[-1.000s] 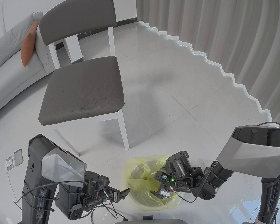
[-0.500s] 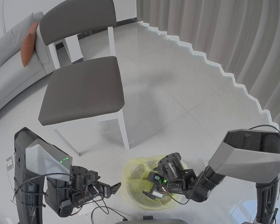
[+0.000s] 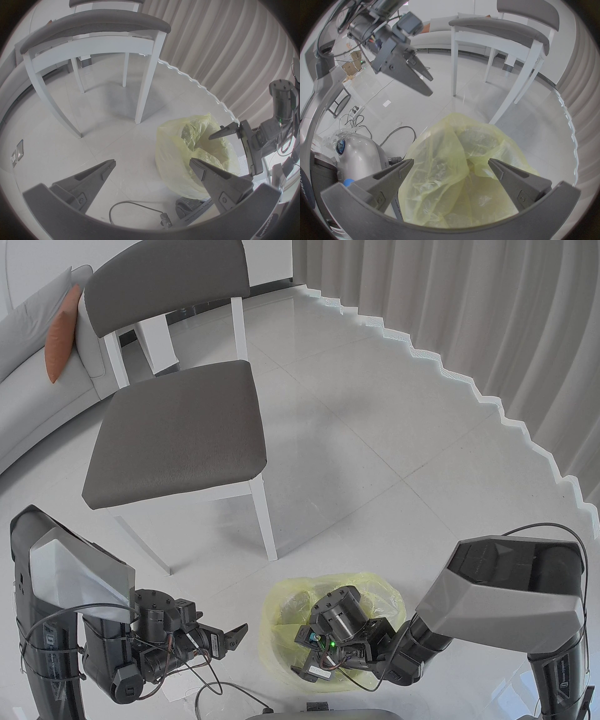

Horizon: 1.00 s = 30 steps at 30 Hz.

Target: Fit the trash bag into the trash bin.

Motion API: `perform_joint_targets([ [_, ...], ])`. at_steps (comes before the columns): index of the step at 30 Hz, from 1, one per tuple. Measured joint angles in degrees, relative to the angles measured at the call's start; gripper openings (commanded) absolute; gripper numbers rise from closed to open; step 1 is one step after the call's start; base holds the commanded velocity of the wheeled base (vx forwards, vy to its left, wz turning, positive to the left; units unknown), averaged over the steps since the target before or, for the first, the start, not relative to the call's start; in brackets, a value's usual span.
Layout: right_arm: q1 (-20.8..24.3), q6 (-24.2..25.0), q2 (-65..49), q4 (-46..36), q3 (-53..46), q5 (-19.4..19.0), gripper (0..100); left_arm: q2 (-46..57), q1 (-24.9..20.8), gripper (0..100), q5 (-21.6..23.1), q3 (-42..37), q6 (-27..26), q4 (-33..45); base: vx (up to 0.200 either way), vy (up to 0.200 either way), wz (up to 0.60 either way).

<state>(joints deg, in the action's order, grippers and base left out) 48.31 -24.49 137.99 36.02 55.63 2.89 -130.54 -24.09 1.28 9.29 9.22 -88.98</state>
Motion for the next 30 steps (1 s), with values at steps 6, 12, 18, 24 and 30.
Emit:
perform_joint_targets([
  [6,-0.38,0.44,1.18,-1.87,2.54,-0.05,0,0.22,0.74,100,-0.09,-0.17,0.17,0.00,0.000,0.000,0.00],
  [12,1.00,0.90,1.32,-1.95,2.28,-0.07,0,0.33,0.98,100,-0.13,-0.23,0.26,0.00,0.000,0.000,0.00],
  [18,5.00,2.11,1.46,-1.95,1.51,-0.10,0,0.41,1.08,100,-0.52,-0.22,0.26,-0.02,0.000,0.000,0.00],
  [24,7.69,2.79,1.79,-2.44,2.00,-0.10,0,0.46,1.33,100,-0.60,-0.23,0.33,0.00,0.000,0.000,0.00],
  [30,7.80,2.95,3.67,-5.45,4.32,-0.21,0,0.46,1.44,100,-0.55,-0.23,0.39,0.00,0.000,0.000,0.00],
])
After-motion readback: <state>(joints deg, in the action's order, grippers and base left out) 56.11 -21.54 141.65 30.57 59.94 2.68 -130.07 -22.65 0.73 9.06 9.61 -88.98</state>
